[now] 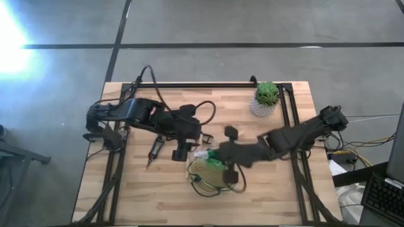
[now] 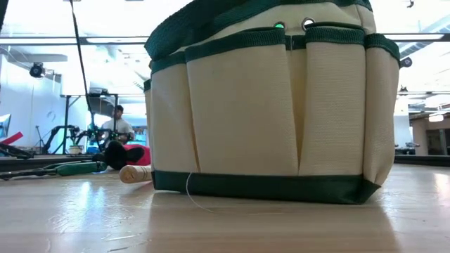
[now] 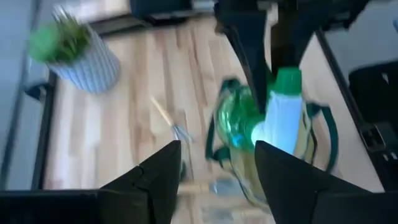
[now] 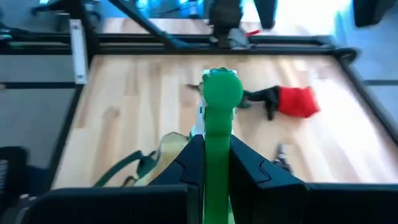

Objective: Pick & Place Garden tools in Gardening bag
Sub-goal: Put the green spray bottle into the white gardening bag

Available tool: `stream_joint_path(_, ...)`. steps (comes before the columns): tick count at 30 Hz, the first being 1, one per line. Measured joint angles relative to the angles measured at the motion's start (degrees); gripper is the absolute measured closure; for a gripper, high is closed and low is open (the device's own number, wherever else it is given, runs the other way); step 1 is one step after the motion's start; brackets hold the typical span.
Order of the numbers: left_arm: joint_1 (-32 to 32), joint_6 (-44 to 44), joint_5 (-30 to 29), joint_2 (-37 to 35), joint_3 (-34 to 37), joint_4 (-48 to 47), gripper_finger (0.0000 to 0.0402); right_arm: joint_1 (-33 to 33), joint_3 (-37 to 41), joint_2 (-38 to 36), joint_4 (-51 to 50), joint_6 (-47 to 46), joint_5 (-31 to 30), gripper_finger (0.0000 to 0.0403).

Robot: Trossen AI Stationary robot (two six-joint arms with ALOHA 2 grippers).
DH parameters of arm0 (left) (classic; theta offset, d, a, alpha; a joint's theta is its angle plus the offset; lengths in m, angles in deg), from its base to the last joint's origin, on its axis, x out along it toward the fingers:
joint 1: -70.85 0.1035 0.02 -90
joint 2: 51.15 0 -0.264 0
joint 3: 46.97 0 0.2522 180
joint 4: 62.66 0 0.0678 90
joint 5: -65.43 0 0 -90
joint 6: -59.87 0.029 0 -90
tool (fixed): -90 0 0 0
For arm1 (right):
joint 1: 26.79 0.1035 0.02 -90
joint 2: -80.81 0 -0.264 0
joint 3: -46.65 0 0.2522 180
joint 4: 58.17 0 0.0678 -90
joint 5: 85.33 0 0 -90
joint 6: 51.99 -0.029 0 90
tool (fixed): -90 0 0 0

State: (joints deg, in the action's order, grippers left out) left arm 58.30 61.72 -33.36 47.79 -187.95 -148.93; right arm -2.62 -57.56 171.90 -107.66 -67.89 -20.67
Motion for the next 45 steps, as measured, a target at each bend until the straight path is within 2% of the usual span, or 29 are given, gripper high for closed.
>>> stream_joint_path(4,-0.3,2.1,-0.7,-2.0,3.3,5.1,0.0195,3.5,0.3,0.0,0.2,-2.0,-7.1,0.0374)
stream_joint_path(7,-0.3,3.1,-2.5,-4.3,8.2,10.4,0.0195,5.8,0.8,-0.2,-0.2,-4.5,-11.3,0.0374)
stream_joint_path(13,-0.3,4.1,-8.3,-12.0,25.0,22.3,0.0195,9.1,3.1,-0.4,0.3,-11.3,-19.1,0.0374)
stream_joint_path(17,-0.2,4.2,-13.3,-19.7,38.0,34.2,0.0195,10.1,6.0,-0.3,2.1,-17.1,-22.3,0.0374)
stream_joint_path(24,-0.2,4.6,-14.9,-32.9,61.0,59.3,0.0195,10.8,8.4,-0.7,6.0,-22.5,-24.8,0.0374)
stream_joint_path(31,0.1,9.6,-16.3,-41.2,79.5,83.6,0.0195,12.2,8.4,-1.7,7.4,-23.2,-28.8,0.0374)
stream_joint_path(40,0.1,10.7,-16.9,-43.8,94.9,110.1,0.0195,12.1,8.4,-2.5,9.3,-23.1,-30.4,0.0374)
stream_joint_path(45,0.1,10.6,-16.9,-43.7,99.8,118.7,0.0195,12.5,10.2,-1.4,9.7,-23.4,-31.4,0.0374)
